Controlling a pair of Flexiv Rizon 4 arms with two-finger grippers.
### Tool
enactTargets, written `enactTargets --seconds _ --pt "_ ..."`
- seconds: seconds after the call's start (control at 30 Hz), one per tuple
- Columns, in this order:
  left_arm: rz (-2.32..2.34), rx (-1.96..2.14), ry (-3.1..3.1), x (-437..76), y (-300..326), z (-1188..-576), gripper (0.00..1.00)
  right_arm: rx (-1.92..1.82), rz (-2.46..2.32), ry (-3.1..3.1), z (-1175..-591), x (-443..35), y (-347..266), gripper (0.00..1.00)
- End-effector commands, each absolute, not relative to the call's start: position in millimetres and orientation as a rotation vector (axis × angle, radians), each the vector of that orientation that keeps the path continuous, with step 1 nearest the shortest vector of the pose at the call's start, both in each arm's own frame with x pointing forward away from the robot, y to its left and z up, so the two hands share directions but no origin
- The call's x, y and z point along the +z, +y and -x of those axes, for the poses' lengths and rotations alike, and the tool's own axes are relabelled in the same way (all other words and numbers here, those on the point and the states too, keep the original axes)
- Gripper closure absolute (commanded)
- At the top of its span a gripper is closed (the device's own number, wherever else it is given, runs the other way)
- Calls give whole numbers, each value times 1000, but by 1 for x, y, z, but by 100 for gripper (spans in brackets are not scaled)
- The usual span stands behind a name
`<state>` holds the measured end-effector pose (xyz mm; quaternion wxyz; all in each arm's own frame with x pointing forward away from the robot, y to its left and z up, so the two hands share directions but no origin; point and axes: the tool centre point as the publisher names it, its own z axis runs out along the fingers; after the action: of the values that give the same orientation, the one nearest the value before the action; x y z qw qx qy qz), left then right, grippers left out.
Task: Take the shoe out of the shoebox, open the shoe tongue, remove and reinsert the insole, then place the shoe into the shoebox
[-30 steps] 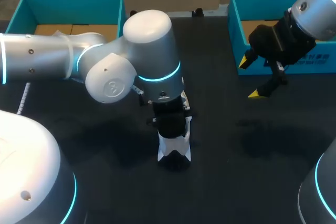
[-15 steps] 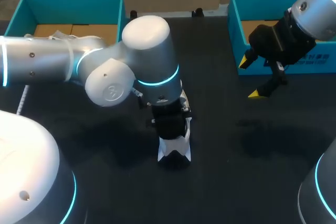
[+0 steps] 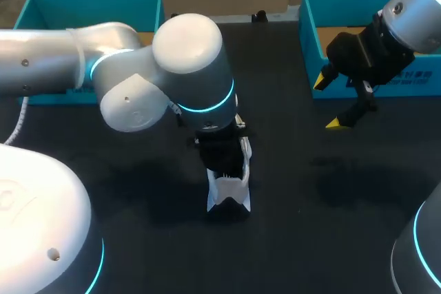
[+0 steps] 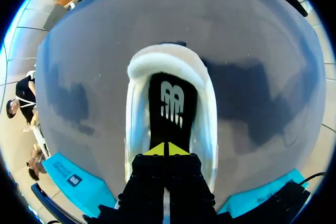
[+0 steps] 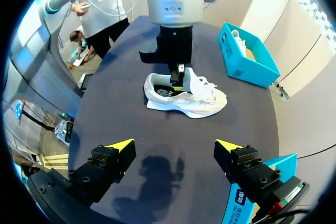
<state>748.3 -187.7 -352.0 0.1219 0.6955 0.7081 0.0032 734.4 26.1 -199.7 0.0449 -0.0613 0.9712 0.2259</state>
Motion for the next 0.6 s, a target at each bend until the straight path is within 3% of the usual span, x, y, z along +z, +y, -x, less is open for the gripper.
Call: enactTargets --seconds 0.03,0.23,0.3,0.33,0.4,0.47,0.6 --pt "-1993 71 2052 -339 -183 -749 100 687 186 2968 -735 -201 27 0" --pt "-1960 112 2064 -338 -181 -754 99 687 186 2968 -735 -201 27 0" --pt "-1968 119 2069 -339 -182 -753 58 687 186 2968 -735 -201 27 0" --pt "-1970 120 2069 -339 -182 -753 50 687 186 2968 -735 -201 27 0" --pt "-1976 121 2073 -339 -182 -751 9 687 186 2968 -735 -201 27 0" --pt "-1979 117 2078 -338 -182 -750 0 687 186 2968 -735 -201 27 0" --pt "-1979 125 2105 -336 -181 -748 0 687 186 2968 -735 -201 27 0"
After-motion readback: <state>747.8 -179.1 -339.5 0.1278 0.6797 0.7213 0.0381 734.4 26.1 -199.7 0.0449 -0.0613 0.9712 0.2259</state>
